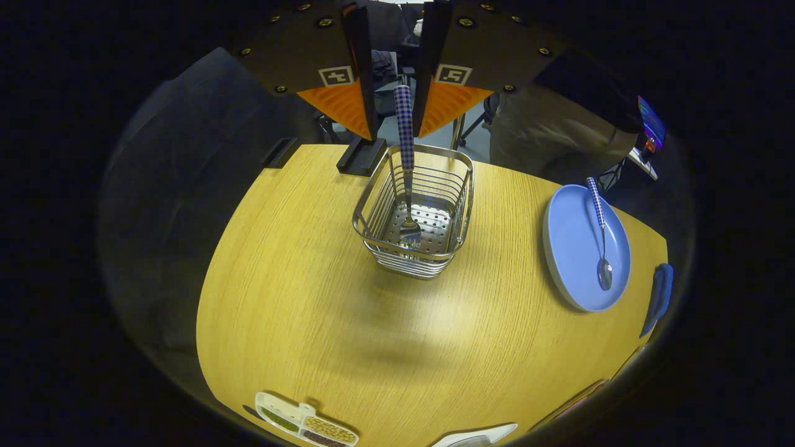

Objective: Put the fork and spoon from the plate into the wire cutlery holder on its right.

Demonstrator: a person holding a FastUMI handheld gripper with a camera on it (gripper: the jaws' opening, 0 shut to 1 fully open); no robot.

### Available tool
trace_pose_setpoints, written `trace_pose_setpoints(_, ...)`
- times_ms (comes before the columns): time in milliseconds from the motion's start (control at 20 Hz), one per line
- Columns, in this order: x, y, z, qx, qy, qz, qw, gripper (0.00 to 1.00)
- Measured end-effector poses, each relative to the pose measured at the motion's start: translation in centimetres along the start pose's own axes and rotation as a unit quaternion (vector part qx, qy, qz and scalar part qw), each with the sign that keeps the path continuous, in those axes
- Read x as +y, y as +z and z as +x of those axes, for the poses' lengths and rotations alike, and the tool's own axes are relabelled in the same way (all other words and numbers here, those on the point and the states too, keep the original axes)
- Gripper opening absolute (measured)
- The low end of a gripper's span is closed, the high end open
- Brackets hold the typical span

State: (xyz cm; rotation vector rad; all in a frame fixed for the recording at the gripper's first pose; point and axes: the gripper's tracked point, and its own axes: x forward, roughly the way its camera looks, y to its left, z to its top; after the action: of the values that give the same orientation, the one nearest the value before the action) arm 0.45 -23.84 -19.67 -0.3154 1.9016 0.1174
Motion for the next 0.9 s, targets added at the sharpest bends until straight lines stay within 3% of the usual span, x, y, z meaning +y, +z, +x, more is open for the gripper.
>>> trace_pose_setpoints(350, 3.5, -3.0, -3.9, -0.109, 0.016, 0.013, 0.994, 0.33)
trace_pose_setpoints(650, 11.4, -4.5, -2.1, -0.166, 0.045, 0.005, 0.985, 0.33)
trace_pose_setpoints(900, 18.9, -3.9, 1.6, -0.168, 0.082, -0.01, 0.982, 0.33)
